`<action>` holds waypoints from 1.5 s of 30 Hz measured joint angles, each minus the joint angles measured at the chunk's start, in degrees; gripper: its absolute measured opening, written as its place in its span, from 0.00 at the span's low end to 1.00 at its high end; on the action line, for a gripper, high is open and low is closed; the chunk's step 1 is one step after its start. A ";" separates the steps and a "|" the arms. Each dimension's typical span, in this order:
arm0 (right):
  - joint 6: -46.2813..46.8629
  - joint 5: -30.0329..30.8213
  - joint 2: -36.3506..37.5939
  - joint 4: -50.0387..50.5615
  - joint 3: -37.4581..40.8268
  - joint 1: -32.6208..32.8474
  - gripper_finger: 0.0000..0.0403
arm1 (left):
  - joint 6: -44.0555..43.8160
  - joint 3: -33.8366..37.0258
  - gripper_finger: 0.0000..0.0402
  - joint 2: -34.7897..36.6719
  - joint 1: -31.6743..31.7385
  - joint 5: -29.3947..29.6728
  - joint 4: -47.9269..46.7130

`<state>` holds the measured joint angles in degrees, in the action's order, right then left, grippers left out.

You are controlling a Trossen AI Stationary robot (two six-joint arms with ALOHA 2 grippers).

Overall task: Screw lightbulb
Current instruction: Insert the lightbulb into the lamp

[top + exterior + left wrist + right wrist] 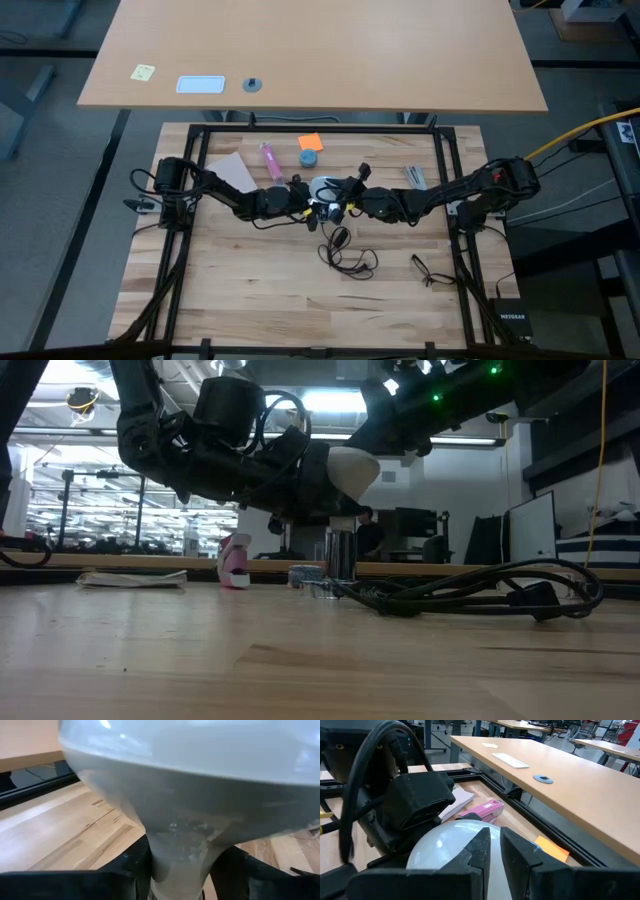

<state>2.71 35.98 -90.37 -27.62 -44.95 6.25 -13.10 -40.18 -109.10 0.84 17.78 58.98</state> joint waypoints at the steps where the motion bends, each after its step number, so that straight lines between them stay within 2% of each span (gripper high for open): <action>1: 0.00 -0.01 0.00 0.00 0.00 0.01 0.12 | 0.00 0.00 0.36 0.00 0.00 0.00 -0.02; 12: -4.64 -0.63 -0.09 -4.13 0.15 0.10 0.12 | 1.40 0.02 0.36 0.04 -0.04 0.15 -1.12; 21: -4.73 -1.43 -0.02 -3.89 0.11 0.21 0.12 | 4.55 -0.04 0.36 0.13 -0.57 1.18 -1.97; 25: -7.51 -4.91 1.13 -3.25 0.13 0.19 0.12 | 7.06 -0.04 0.35 0.13 -1.28 1.62 -2.22; 29: -10.72 -7.65 3.60 -0.90 0.22 0.58 0.12 | 8.78 -0.07 0.35 0.13 -1.96 2.16 -2.42; 38: -10.81 -7.32 7.39 8.18 0.17 4.73 0.12 | 8.59 -0.07 0.35 0.11 -2.03 2.38 -2.75; 45: -5.26 -14.73 7.44 15.17 0.15 8.71 0.12 | 8.58 -0.04 0.35 0.07 -2.01 2.51 -2.77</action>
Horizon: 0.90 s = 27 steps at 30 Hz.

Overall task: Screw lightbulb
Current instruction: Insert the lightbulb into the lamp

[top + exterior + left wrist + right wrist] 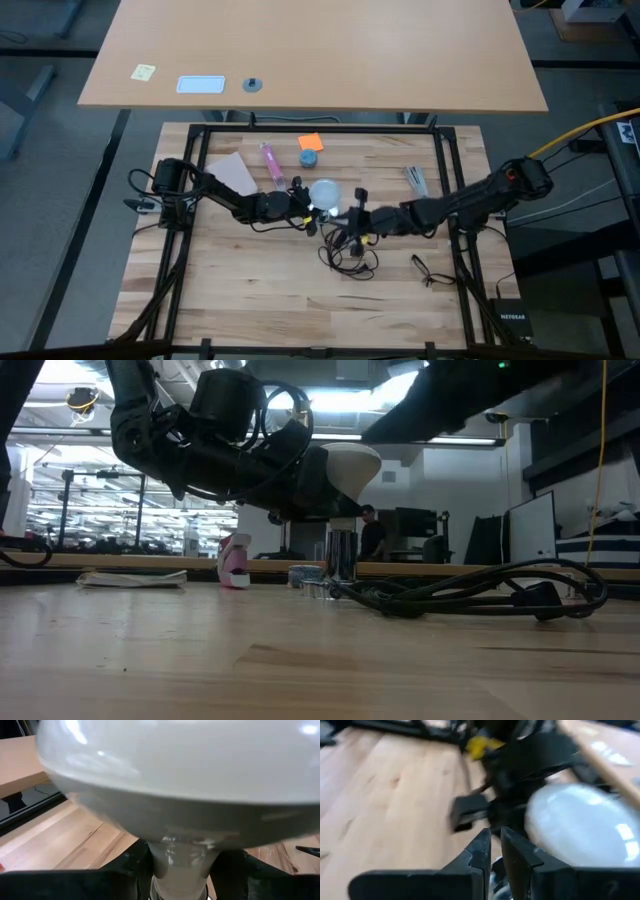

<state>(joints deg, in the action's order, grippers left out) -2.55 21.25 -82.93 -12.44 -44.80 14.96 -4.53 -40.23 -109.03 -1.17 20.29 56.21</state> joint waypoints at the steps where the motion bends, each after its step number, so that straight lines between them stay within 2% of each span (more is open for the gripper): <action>1: 1.11 -0.49 -0.01 1.14 0.00 0.31 0.12 | 0.01 0.00 0.35 0.00 0.00 0.00 0.00; 12: 11.07 -4.21 -7.37 4.39 -0.09 0.81 0.12 | -0.03 0.04 0.35 -0.04 0.04 0.02 0.15; 17: 11.22 -4.79 -9.85 1.99 -0.11 0.81 0.12 | 0.01 0.04 0.35 -0.07 0.04 0.04 0.13; 27: 11.24 -3.85 -9.93 1.48 -0.11 0.65 0.12 | 0.03 0.06 0.35 -0.07 0.07 0.04 0.17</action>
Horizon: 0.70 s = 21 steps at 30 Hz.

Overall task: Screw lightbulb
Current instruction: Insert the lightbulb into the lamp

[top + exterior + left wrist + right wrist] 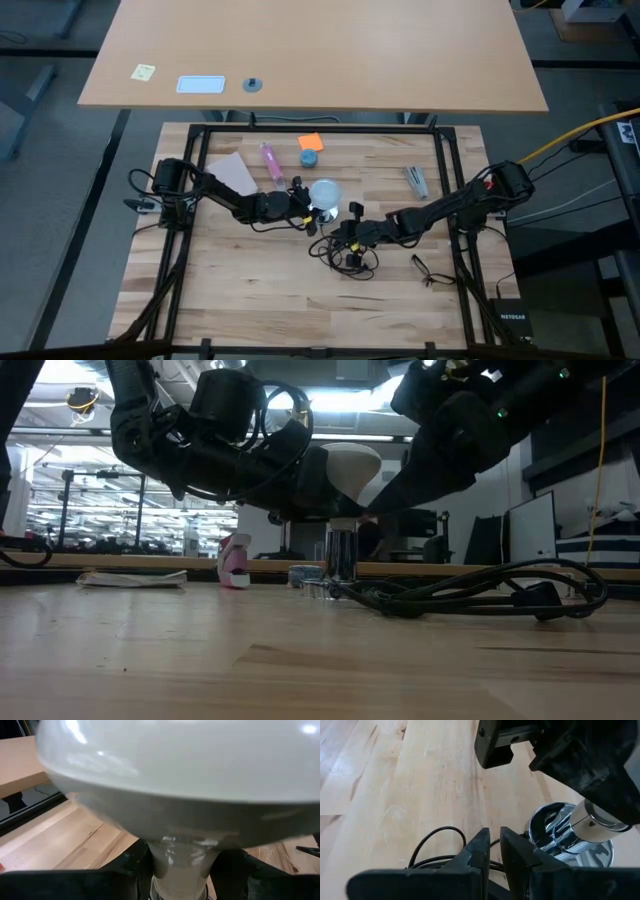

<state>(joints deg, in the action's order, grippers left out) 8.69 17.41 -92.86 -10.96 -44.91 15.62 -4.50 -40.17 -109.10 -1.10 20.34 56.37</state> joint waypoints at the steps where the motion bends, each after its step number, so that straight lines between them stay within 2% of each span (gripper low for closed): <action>1: 0.01 0.00 0.00 0.00 0.00 0.00 0.12 | 0.01 0.00 0.35 0.00 0.00 0.00 0.00; 3: 1.16 0.02 0.00 -0.02 0.00 0.00 0.12 | -0.03 0.00 0.35 0.00 0.02 0.00 0.02; 8: 10.86 -1.41 0.00 0.00 0.00 -0.43 0.13 | -0.15 0.00 0.35 0.00 0.02 0.00 0.01; 12: 10.17 -4.02 0.00 0.31 -0.02 -0.70 0.13 | -0.02 0.00 0.35 0.00 0.02 0.00 0.05; 15: 5.51 -4.26 -0.01 1.30 -0.04 -0.68 0.14 | 0.88 0.00 0.35 0.00 0.02 -0.02 0.09; 21: 3.39 -3.99 -1.81 0.79 -0.07 -0.95 0.28 | -1.39 0.11 0.35 -0.12 0.04 0.19 1.83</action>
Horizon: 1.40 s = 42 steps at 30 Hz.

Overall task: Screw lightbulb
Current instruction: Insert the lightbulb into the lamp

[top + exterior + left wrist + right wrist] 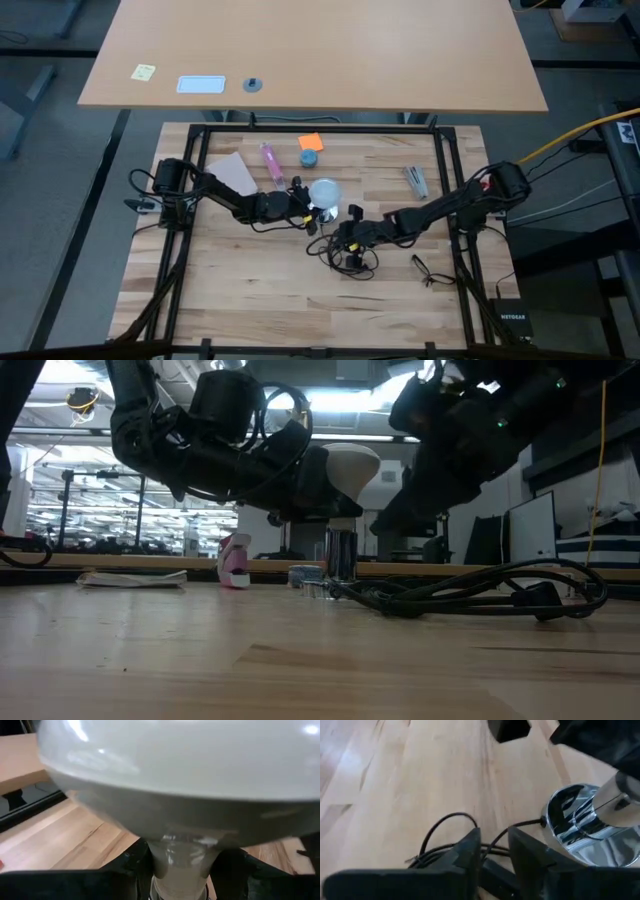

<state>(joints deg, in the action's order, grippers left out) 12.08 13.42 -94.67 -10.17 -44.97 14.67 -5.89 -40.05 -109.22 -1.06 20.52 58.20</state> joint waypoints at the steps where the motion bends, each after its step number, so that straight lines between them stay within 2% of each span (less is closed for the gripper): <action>1: 0.49 0.08 -0.39 -0.67 -0.01 -0.06 0.30 | 0.37 0.00 0.35 -0.03 0.00 -0.01 0.15; 7: 6.25 0.06 -3.84 -0.78 0.00 -0.08 0.39 | 2.64 0.00 0.35 -0.03 0.30 -0.23 0.41; 18: 9.33 -0.01 -6.19 -6.25 0.00 -0.07 0.38 | 2.70 -0.09 0.35 0.10 0.33 -0.21 -0.68; 28: 10.52 0.01 -6.20 -6.13 -0.02 -0.06 0.38 | 2.69 -0.11 0.35 0.10 0.33 -0.16 -0.88; 42: 14.97 2.18 -11.17 -6.31 -0.13 -0.06 0.38 | 2.69 -0.13 0.35 0.12 0.33 -0.10 -1.03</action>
<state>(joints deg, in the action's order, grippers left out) 27.05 15.60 -105.84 -16.48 -45.10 14.61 -3.20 -40.18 -109.10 -0.73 20.43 57.16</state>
